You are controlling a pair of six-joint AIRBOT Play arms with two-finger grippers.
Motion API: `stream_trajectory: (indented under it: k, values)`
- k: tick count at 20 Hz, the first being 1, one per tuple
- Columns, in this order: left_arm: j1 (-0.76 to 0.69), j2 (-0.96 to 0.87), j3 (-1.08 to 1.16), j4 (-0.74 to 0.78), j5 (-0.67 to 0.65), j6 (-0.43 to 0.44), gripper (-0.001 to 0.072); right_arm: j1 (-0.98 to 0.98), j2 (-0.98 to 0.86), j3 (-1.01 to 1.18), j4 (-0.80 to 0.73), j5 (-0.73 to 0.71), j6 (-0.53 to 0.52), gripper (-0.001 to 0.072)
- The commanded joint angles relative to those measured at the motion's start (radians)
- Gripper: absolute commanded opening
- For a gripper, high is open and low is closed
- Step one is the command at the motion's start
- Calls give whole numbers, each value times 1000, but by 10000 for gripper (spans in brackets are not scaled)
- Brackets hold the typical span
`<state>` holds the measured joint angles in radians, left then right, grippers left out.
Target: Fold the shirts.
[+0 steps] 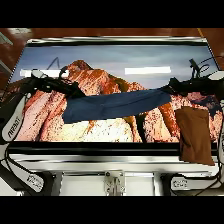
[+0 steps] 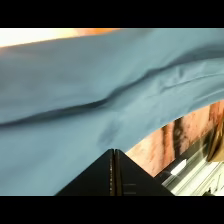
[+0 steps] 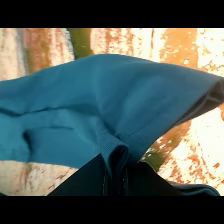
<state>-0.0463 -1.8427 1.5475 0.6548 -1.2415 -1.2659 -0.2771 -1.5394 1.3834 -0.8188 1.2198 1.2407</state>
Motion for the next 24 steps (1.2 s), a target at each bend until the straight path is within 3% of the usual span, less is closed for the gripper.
stream_trajectory:
  k: [1, 6, 14, 19, 22, 24]
  values:
    - [-181, -11, 1, -53, 145, 1, 44, 0, 138, 1, 2, 58, 58, 74]
    - [-383, -41, 2, -179, 346, 1, 43, 0, 277, 1, 10, 84, 136, 74]
    - [-555, -199, 71, -450, 457, 1, 43, 0, 428, 1, 10, 185, 219, 75]
    - [-627, -317, 183, -571, 457, 1, 42, 0, 475, 1, 10, 236, 251, 75]
    - [-573, -305, 183, -529, 384, 25, 40, 0, 468, 1, 8, 220, 251, 74]
    - [-496, -269, 183, -418, 290, 23, 40, 3, 446, 1, 27, 198, 249, 74]
